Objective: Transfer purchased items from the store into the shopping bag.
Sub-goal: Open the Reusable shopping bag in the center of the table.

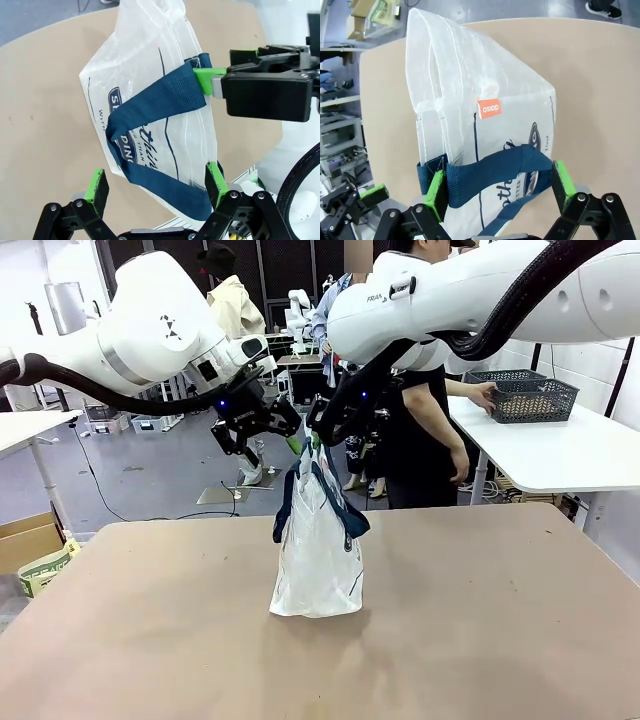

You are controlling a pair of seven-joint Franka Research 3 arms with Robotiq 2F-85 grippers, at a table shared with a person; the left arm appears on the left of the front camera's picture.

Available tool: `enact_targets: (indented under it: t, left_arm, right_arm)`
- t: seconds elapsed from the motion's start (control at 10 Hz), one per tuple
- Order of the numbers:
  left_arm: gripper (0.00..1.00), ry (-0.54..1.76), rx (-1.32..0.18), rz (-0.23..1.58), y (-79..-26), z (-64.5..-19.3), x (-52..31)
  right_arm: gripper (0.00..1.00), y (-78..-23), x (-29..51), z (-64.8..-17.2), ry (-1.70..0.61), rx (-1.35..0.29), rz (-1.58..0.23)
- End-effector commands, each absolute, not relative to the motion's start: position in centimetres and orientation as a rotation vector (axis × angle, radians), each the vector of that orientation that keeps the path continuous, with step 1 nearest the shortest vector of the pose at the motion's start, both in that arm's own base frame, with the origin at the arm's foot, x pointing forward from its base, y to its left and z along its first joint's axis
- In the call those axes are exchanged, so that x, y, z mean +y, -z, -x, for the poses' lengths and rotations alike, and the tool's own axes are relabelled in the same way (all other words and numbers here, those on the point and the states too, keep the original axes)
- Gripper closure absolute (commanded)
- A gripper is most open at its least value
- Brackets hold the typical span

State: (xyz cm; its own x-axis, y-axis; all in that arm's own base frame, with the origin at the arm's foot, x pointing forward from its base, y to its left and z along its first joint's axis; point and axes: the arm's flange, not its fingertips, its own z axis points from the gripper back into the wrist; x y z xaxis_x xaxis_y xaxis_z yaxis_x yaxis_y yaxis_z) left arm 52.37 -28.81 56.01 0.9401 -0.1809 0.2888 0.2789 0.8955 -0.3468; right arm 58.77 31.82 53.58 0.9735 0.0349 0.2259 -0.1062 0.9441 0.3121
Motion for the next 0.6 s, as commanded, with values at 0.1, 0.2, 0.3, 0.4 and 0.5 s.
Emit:
enact_targets:
  t: [0.1,0.2,0.3,0.4,0.5]
  left_arm:
    - [0.00,0.208,-0.289,0.430,-56.7,-52.7,-29.4]
    - [0.00,0.207,-0.281,0.431,-56.4,-52.8,-29.7]
    - [0.00,0.206,-0.270,0.436,-56.2,-52.7,-30.0]
    - [0.00,0.210,-0.255,0.431,-55.8,-52.7,-30.3]
    - [0.00,0.202,-0.244,0.420,-55.3,-52.7,-30.5]
  right_arm:
    - [0.00,-53.2,31.6,-58.6,-0.069,-0.188,-0.343]
    - [0.00,-53.1,31.6,-58.8,-0.071,-0.187,-0.342]
    - [0.00,-53.1,31.7,-58.7,-0.067,-0.185,-0.342]
    - [0.00,-53.0,31.8,-58.7,-0.065,-0.181,-0.347]
    - [0.00,-52.9,32.0,-58.7,-0.066,-0.177,-0.350]
